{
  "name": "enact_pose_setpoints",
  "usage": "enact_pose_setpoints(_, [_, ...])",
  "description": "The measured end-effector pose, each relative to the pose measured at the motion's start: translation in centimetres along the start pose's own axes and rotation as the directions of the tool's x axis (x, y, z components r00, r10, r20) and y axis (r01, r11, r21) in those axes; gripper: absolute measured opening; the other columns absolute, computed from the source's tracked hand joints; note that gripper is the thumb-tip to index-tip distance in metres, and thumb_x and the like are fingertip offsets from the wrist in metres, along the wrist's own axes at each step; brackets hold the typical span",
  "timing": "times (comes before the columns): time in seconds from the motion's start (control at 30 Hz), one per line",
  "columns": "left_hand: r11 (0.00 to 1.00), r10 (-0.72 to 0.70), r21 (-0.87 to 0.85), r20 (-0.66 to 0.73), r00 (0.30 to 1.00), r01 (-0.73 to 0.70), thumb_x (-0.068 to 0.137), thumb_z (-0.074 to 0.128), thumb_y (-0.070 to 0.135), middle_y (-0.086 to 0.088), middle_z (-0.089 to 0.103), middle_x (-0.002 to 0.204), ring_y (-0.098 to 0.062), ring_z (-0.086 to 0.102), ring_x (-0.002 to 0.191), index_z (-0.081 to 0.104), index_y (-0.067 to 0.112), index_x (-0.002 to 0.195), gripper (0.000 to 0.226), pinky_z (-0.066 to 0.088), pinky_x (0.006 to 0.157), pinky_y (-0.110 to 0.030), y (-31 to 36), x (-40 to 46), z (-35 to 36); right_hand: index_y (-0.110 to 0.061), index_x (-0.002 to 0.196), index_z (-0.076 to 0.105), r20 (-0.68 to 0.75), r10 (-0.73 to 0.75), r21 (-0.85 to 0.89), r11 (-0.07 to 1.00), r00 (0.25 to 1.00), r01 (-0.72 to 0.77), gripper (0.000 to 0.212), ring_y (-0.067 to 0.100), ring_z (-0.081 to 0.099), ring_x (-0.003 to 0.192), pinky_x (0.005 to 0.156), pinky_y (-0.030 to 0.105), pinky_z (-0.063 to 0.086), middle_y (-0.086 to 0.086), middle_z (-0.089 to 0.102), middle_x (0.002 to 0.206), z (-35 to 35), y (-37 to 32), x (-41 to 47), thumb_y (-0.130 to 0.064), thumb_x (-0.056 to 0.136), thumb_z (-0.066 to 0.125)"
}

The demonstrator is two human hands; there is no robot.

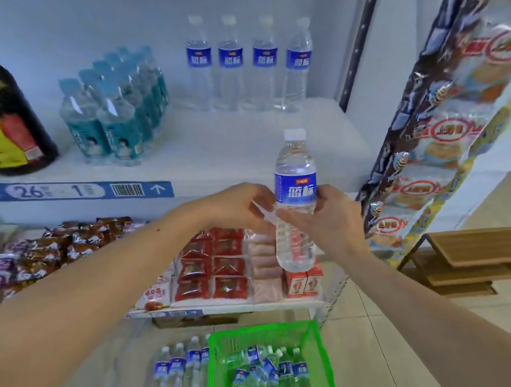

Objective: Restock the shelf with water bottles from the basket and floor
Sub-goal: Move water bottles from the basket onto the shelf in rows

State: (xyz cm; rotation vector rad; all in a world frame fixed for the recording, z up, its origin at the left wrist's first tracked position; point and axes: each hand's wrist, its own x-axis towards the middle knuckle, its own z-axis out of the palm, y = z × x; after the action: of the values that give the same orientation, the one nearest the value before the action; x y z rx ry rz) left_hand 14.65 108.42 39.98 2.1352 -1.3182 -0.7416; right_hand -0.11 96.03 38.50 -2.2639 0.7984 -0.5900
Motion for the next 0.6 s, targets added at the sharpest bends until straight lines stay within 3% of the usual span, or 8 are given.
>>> enact_pose_setpoints(0.13, [1.0,0.025,-0.015,-0.072,0.997,-0.026,0.074,0.078,0.024,0.002,0.063,0.116,-0.012,0.064,0.099,0.057,0.016,0.121,0.053,0.053,0.091,-0.037,0.3,-0.6,-3.7,-0.018,0.108,0.064,-0.018,-0.067,0.019,0.998,0.998,0.068,0.067,0.005,0.062,0.074,0.059,0.012,0.042,-0.005,0.072,0.099,0.2,-3.6,2.5,-0.064,0.062,0.076])
enact_pose_setpoints(0.23, [1.0,0.027,0.002,-0.112,0.993,-0.027,0.063,0.077,0.04,0.004,0.064,0.115,-0.013,0.065,0.098,0.056,0.02,0.121,0.065,0.055,0.089,-0.041,-0.7,-0.4,-6.6,-0.019,0.107,0.064,-0.03,-0.097,0.038,0.994,0.995,0.098,0.065,0.008,0.066,0.08,0.07,0.022,0.051,-0.004,0.073,0.1,0.9,-6.0,5.0,-0.064,0.06,0.077])
enact_pose_setpoints(0.4, [1.0,0.0,0.012,-0.119,0.993,0.002,0.075,0.078,0.029,0.004,0.059,0.118,-0.012,0.064,0.1,0.045,0.02,0.132,0.067,0.054,0.091,-0.038,-2.8,1.4,-12.0,-0.016,0.112,0.062,-0.053,-0.101,0.097,0.99,0.993,0.106,0.066,0.009,0.064,0.082,0.063,0.014,0.043,-0.003,0.071,0.103,3.3,-9.4,9.9,-0.055,0.062,0.081])
enact_pose_setpoints(0.6, [0.999,-0.043,-0.031,-0.129,0.991,0.039,0.077,0.076,0.03,0.0,0.05,0.133,-0.014,0.061,0.105,0.024,0.026,0.147,0.086,0.051,0.094,-0.035,-6.3,4.2,-15.8,-0.016,0.12,0.057,-0.093,-0.028,0.197,0.979,0.995,0.046,0.065,0.014,0.065,0.097,0.078,0.02,0.045,0.001,0.067,0.117,8.1,-12.0,16.4,-0.045,0.067,0.082])
